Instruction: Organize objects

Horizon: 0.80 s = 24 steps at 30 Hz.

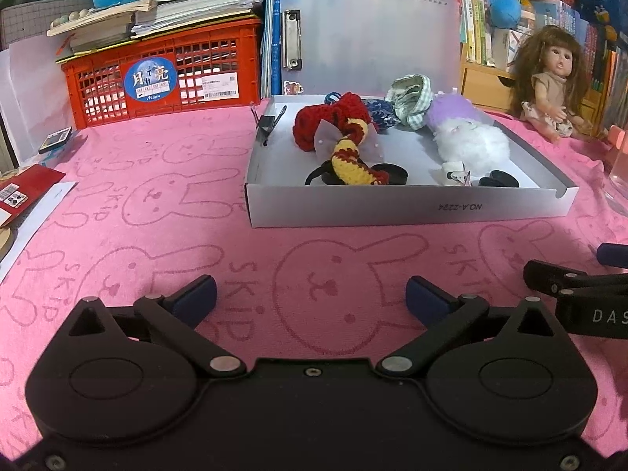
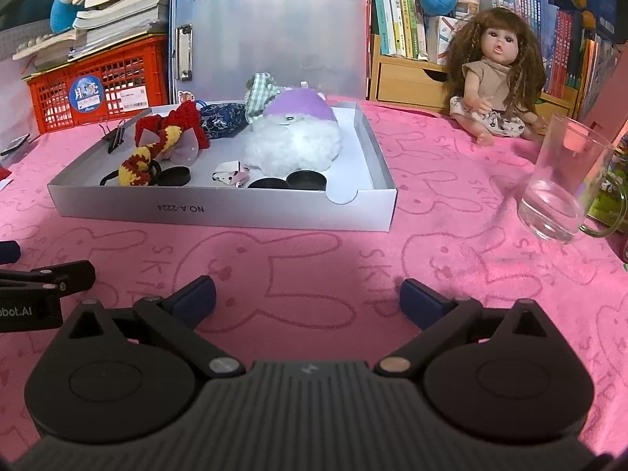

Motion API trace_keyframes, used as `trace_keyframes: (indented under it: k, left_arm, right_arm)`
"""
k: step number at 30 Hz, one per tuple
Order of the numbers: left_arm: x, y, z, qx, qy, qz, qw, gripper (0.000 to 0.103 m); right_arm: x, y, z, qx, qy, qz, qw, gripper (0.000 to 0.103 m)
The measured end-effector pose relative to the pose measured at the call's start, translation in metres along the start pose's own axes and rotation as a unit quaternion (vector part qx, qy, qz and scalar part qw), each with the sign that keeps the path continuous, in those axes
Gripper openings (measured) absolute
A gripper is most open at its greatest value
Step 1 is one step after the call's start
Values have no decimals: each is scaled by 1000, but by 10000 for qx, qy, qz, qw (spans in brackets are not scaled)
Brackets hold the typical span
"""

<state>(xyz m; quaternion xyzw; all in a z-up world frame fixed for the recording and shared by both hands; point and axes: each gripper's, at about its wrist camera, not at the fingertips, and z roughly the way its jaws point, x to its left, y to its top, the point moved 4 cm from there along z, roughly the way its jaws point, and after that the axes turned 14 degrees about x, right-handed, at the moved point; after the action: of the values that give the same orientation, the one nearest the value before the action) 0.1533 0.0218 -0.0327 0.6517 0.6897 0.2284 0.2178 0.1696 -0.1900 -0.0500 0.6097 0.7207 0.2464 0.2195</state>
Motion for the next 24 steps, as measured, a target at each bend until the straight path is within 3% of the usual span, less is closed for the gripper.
trace_keyframes:
  k: [24]
  left_arm:
    - [-1, 2, 2, 29, 28, 4, 10000, 103]
  right_arm:
    - [0, -1, 0, 5, 8, 4, 10000, 103]
